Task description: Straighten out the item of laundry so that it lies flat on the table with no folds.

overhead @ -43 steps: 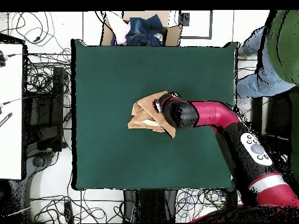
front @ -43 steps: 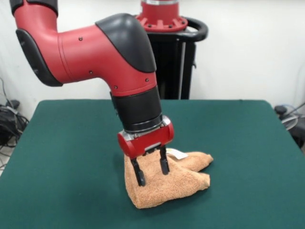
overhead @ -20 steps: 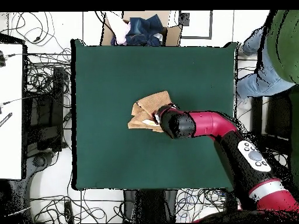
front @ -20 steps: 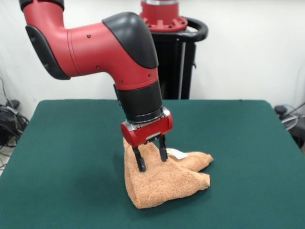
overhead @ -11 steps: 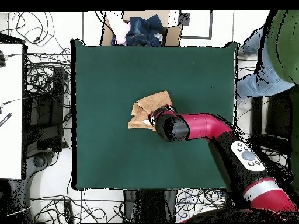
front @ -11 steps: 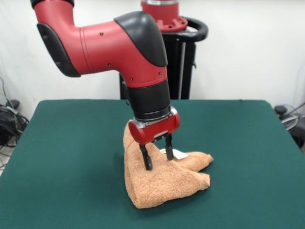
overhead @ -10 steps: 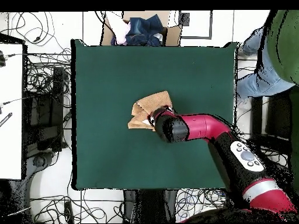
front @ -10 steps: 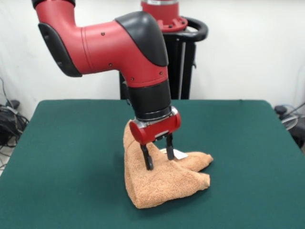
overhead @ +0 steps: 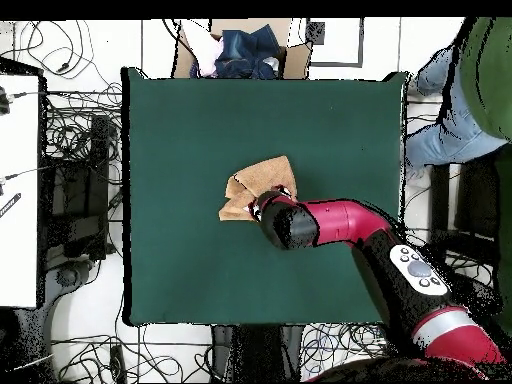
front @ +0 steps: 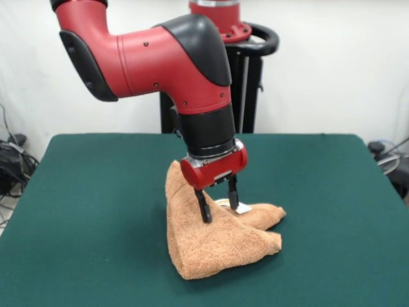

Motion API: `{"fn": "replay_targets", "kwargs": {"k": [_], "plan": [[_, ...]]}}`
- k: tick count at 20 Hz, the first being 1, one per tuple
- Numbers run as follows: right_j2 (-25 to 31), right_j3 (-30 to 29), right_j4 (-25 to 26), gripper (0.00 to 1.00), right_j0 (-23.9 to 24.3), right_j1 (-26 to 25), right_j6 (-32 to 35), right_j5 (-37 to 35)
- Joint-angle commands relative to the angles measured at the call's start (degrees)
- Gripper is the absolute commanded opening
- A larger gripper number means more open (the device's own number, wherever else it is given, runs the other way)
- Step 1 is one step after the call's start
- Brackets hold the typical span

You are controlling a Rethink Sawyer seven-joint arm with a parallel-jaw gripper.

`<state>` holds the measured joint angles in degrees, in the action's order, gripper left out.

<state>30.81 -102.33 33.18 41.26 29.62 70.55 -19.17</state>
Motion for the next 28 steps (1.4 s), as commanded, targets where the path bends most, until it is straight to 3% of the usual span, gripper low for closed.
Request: {"fn": "replay_targets", "kwargs": {"k": [1,5,11,21,28], "plan": [[-4.1,-2.7,-0.4,1.00,-1.9,-1.4,10.9,3.1],[-4.6,-2.8,-0.2,1.00,-2.5,-1.7,11.8,4.5],[-4.3,0.6,0.2,1.00,-2.7,-6.5,10.2,6.3],[-7.2,-0.5,-0.6,1.00,-4.8,-8.3,11.6,11.2],[-6.9,0.2,-1.5,1.00,-5.1,-7.5,10.3,9.9]]}}
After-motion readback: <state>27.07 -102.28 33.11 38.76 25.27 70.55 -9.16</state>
